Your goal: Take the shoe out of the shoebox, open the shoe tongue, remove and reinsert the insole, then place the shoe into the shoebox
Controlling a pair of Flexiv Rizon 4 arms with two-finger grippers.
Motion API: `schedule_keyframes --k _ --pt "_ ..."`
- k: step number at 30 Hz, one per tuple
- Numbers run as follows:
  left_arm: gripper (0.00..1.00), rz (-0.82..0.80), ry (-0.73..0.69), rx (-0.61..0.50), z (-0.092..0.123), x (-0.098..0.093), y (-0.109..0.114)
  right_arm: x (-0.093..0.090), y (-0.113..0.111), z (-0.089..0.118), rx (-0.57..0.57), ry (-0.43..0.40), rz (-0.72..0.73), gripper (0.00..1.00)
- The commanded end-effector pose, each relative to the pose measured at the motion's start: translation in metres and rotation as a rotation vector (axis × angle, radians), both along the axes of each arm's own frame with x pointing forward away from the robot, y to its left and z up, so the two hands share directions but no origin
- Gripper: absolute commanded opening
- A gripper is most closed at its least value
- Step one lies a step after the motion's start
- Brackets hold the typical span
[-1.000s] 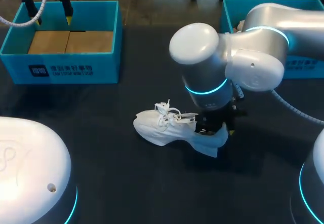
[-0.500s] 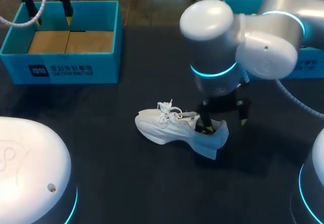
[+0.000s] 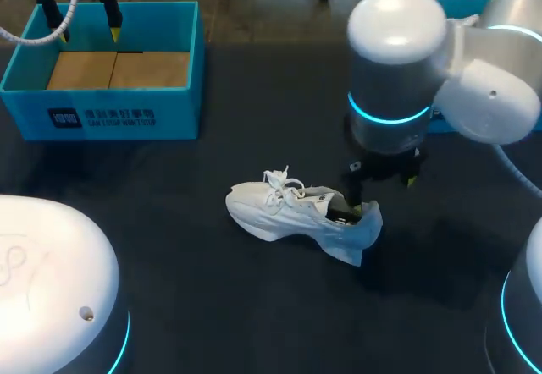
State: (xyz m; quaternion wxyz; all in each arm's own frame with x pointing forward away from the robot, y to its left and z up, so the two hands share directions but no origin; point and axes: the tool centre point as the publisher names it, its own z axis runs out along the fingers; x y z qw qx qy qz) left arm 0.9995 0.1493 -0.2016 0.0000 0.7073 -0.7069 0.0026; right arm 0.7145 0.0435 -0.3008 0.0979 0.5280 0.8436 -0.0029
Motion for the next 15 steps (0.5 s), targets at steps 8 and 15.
schedule_keyframes --k 8,15 --pt "1.00 0.000 0.001 0.002 0.001 0.000 0.000 0.008 -0.005 0.015 0.239 0.070 0.425 1.00" --pt "1.00 0.000 0.001 0.002 0.001 0.000 0.000 0.005 -0.002 0.019 0.292 0.066 0.594 1.00"
